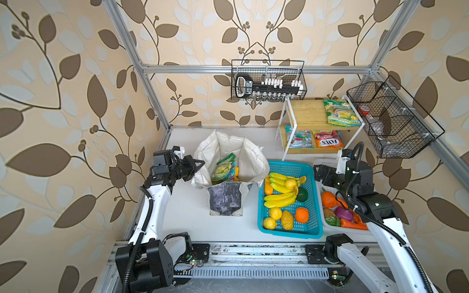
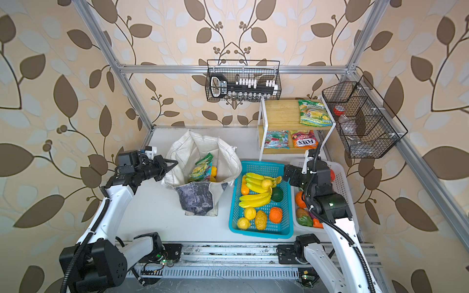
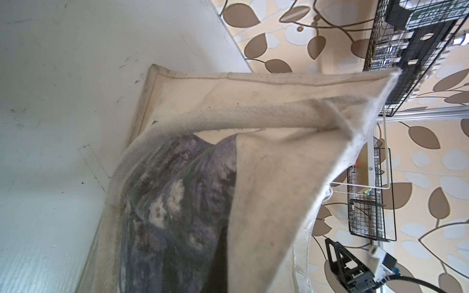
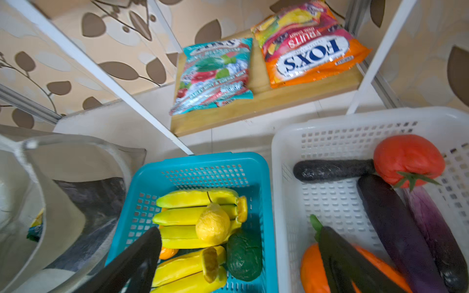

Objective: Place the food into the grocery bag and tie it
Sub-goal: 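Raise the right gripper out of the tote and move it over the white vegetable basket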

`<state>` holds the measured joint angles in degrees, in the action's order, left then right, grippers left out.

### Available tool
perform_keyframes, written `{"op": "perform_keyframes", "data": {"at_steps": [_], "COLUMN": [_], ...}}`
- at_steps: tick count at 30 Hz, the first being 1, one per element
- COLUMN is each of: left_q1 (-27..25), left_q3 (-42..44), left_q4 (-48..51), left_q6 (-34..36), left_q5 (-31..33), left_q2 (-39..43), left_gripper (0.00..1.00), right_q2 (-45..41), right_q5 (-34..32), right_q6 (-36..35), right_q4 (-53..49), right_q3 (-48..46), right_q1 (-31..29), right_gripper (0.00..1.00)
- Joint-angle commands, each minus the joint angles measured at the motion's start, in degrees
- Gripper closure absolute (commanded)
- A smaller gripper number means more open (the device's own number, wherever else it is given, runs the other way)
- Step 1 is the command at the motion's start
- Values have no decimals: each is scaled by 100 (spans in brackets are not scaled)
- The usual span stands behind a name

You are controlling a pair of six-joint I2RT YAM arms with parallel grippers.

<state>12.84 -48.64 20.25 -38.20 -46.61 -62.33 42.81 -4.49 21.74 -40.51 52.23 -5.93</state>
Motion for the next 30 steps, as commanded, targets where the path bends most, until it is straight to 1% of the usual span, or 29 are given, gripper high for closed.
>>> {"op": "perform_keyframes", "data": {"at_steps": [1, 3, 5, 6, 10, 11, 14, 16, 18, 20, 24, 30], "left_q1": [28, 26, 28, 26, 28, 29, 27, 26, 19, 21, 17, 12], "left_q3": [45, 23, -50, -32, -162, -150, -93, -80, -56, -48, 20, 50], "left_q4": [-243, -220, -29, -77, 135, 117, -34, -29, -24, -27, -175, -218], "left_q6": [-109, -50, 69, 66, 218, 196, 76, 88, 84, 74, -46, -78], "left_q5": [-333, -307, 64, 120, 69, 20, -76, -59, -31, -37, -110, -198], "left_q2": [54, 91, 225, 300, 178, 123, 30, 10, 1, -15, 9, 60], "left_gripper": [100, 100, 100, 100, 100, 100, 100, 100, 100, 100, 100, 100], "right_q2": [-8, 224, 382, 419, 268, 280, 493, 614, 642, 561, 439, 681], "right_q5": [-10, -409, -534, -530, -409, -485, -691, -605, -215, 80, 44, 55], "right_q6": [57, 88, 138, 201, 297, 322, 318, 323, 332, 338, 374, 468], "right_q4": [-203, -396, -494, -578, -663, -713, -908, -980, -930, -835, -724, -545], "right_q3": [-53, 8, -3, -29, -266, -289, -285, -353, -505, -671, -852, -998], "right_q1": [184, 216, 216, 216, 226, 233, 321, 518, 829, 1003, 1028, 1108], "right_gripper": [1, 2, 3, 4, 3, 1, 0, 0, 0, 0, 0, 0]}}
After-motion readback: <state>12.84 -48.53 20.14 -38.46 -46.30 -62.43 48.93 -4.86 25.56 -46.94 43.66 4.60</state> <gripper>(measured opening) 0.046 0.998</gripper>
